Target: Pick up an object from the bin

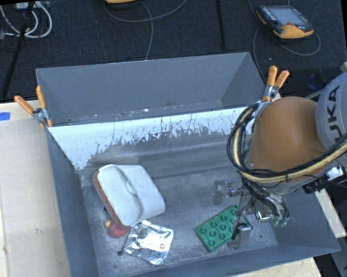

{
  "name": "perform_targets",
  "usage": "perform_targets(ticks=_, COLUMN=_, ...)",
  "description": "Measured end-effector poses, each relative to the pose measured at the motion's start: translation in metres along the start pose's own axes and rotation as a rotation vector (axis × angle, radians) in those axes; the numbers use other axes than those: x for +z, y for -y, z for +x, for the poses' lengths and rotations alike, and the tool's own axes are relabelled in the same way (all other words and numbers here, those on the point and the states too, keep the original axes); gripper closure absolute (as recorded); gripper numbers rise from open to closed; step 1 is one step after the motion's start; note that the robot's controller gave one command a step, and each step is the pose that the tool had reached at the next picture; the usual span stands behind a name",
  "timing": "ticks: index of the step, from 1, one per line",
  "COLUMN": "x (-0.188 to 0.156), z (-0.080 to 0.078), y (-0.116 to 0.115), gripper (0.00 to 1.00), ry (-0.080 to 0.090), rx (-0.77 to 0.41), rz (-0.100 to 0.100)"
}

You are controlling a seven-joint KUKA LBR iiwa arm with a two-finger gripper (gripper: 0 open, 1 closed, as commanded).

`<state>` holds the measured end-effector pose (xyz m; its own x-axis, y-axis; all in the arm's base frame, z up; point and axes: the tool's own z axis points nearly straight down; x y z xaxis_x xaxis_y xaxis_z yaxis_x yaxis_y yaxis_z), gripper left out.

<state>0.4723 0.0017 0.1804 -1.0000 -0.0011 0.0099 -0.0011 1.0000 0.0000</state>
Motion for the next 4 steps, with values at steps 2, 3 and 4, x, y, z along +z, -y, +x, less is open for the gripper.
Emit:
perform_targets(ticks=2, x=0.087, z=-0.007, y=-0.040, gripper=0.00, ry=0.010, rx=-0.481, rz=0.001)
perform_targets(ticks=3, x=0.111, z=-0.063, y=0.027, gripper=0.00, ry=0.013, rx=-0.489, rz=0.005)
perform_targets(ticks=4, x=0.109, z=-0.061, y=0.022, gripper=1.00, ry=0.011, rx=-0.492, rz=0.002)
